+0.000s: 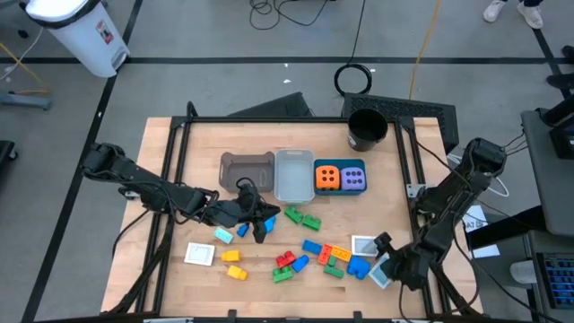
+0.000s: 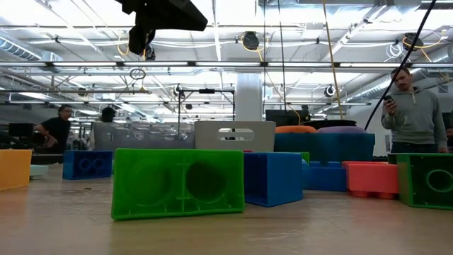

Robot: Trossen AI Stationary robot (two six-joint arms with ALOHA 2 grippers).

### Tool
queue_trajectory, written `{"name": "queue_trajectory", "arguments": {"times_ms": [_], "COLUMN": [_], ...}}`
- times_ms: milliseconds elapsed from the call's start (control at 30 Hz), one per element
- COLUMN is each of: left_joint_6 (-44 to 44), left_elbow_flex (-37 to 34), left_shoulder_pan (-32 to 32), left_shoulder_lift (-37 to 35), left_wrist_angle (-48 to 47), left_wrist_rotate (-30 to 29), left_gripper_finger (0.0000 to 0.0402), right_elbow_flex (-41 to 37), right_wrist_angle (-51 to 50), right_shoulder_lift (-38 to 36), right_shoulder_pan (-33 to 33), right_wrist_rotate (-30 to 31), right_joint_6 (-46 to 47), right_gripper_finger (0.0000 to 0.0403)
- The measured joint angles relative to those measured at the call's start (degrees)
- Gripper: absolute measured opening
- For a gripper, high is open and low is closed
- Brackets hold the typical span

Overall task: Pick & Place Toys
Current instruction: Put the green playing card box into the gray bin

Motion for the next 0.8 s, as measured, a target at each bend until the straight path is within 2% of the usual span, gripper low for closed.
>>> {"name": "queue_trajectory", "arguments": {"times_ms": [167,433,567,800], "left_joint_6": [0.06,0.08,0.03,0.02], "left_elbow_flex": [0.00,0.00,0.00,0.00], "left_shoulder_pan": [0.00,0.00,0.00,0.00], "left_shoulder_lift": [0.00,0.00,0.00,0.00], "left_wrist_angle": [0.02,0.02,0.02,0.02], "left_wrist_rotate": [-0.02,-0.02,-0.02,-0.02], "left_gripper_finger": [0.0035,0.0035,0.0035,0.0035], "right_elbow_flex": [0.11,0.66,0.66,0.68], "right_wrist_angle": [0.26,0.50,0.54,0.59], "right_shoulder_lift": [-0.28,-1.79,-1.80,-1.80], "right_shoulder_pan": [0.04,0.04,0.95,4.34], "right_wrist_rotate": [-4.68,-0.12,-3.13,-2.75], "right_joint_6": [1.14,-0.49,3.72,8.11], "right_gripper_finger": [0.0308,0.0308,0.0308,0.0308]}}
